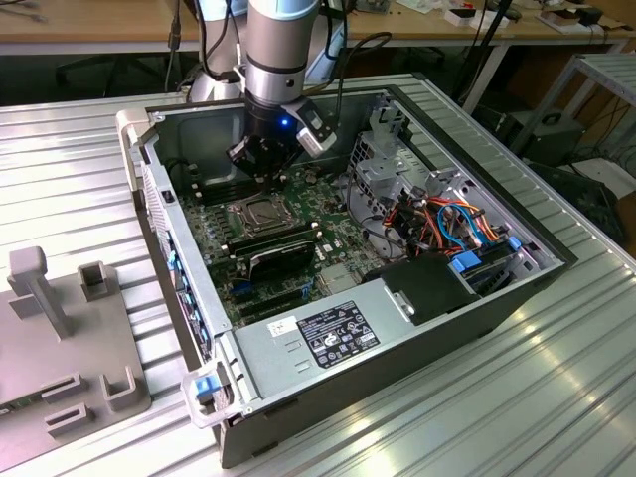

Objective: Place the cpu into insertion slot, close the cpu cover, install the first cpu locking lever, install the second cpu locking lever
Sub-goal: 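Install the first cpu locking lever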

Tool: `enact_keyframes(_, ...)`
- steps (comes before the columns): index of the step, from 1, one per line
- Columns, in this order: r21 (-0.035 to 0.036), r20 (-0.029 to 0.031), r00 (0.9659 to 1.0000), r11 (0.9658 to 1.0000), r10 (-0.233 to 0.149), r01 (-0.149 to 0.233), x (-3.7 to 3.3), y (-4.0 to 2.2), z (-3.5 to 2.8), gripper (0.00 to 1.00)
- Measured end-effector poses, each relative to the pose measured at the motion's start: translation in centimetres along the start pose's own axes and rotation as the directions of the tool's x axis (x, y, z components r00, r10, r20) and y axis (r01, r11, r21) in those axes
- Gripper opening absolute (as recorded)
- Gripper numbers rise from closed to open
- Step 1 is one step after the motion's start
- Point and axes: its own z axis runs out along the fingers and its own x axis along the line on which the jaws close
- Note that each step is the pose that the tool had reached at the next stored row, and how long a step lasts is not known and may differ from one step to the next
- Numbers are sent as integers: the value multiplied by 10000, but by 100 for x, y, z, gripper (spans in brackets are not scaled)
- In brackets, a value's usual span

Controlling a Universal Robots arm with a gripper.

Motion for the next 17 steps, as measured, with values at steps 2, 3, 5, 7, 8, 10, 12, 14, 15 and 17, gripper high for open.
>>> enact_keyframes(2,-2,1,10000,10000,-1,1,0,0,6,11)
enact_keyframes(3,-2,2,10000,10000,-1,1,0,1,13,11)
enact_keyframes(5,0,1,10000,10000,-1,1,0,0,25,11)
enact_keyframes(7,1,-1,10000,10000,-1,1,1,0,31,11)
enact_keyframes(8,1,-1,10000,10000,0,0,1,-1,34,11)
enact_keyframes(10,1,-1,10000,10000,0,0,-1,-2,37,11)
enact_keyframes(12,1,-1,10000,10000,-1,1,-2,-3,41,11)
enact_keyframes(14,1,-1,10000,10000,-2,2,-5,-4,44,11)
enact_keyframes(15,0,-1,10000,10000,-1,1,-7,-5,45,11)
enact_keyframes(17,-2,0,10000,10000,0,0,-12,-8,47,11)
